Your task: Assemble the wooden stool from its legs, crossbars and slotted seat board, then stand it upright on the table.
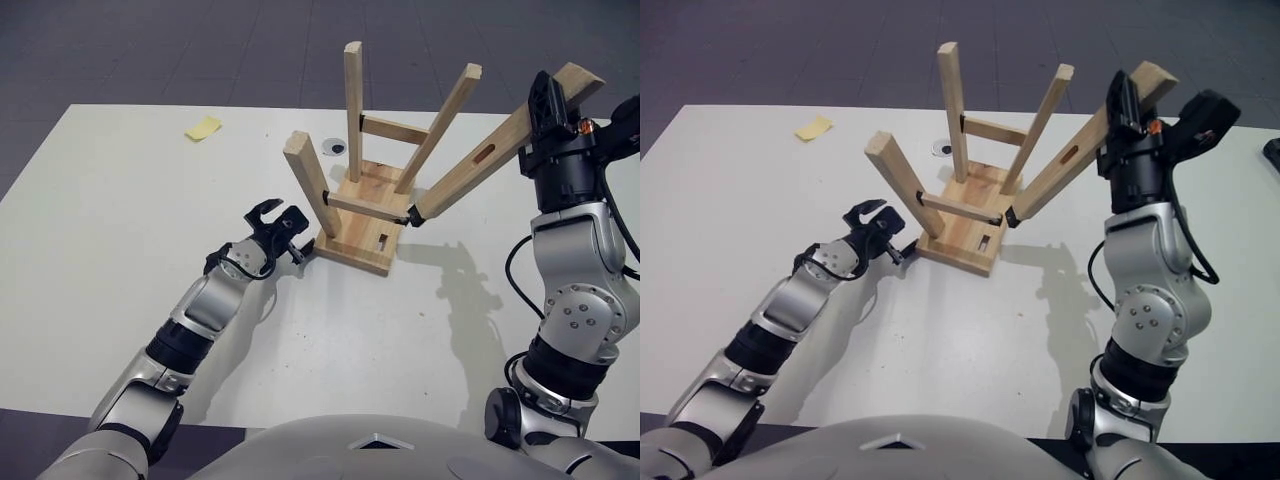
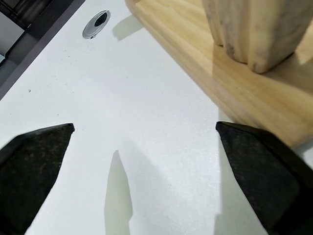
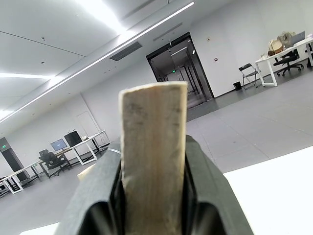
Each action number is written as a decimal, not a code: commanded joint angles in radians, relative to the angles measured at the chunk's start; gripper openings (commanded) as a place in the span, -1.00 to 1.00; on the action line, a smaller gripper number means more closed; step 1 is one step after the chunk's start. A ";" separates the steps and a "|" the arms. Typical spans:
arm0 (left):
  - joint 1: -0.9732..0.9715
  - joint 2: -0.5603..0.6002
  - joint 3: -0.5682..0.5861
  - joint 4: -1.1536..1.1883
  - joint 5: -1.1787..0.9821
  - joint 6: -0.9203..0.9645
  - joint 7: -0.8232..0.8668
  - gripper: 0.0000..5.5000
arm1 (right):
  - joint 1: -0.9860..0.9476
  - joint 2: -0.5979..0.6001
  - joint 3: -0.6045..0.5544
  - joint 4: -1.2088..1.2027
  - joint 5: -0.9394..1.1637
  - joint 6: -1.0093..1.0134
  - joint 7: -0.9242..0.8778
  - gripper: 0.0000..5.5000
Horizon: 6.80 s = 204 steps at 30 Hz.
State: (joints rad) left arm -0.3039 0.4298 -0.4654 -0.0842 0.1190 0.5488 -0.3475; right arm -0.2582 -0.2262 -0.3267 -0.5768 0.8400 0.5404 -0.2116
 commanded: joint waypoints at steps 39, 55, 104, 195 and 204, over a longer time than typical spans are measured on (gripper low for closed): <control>-0.076 -0.398 0.549 0.063 -0.192 -0.179 0.339 0.96 | 0.185 0.238 0.015 0.130 -0.237 -0.269 0.028 -0.63; -0.141 -0.435 0.633 0.071 -0.251 -0.250 0.421 0.96 | 0.193 0.243 0.068 0.224 -0.370 -0.432 0.090 -0.63; -0.127 -0.470 0.622 0.063 -0.251 -0.304 0.427 0.96 | 0.131 0.199 0.036 0.320 -0.343 -0.431 0.190 -0.63; -0.281 -0.473 0.584 -0.073 -0.291 -0.214 0.423 0.96 | 0.405 -0.178 0.557 0.672 -0.654 -0.377 0.344 -0.43; -0.273 -0.472 0.584 -0.056 -0.290 -0.222 0.424 0.96 | 0.336 -0.148 0.517 0.638 -0.635 -0.401 0.353 0.03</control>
State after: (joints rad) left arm -0.5145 -0.0348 0.1333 -0.1387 -0.1608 0.3170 0.0752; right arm -0.0376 -0.3776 0.1120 -0.1129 0.2570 -0.1060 0.0774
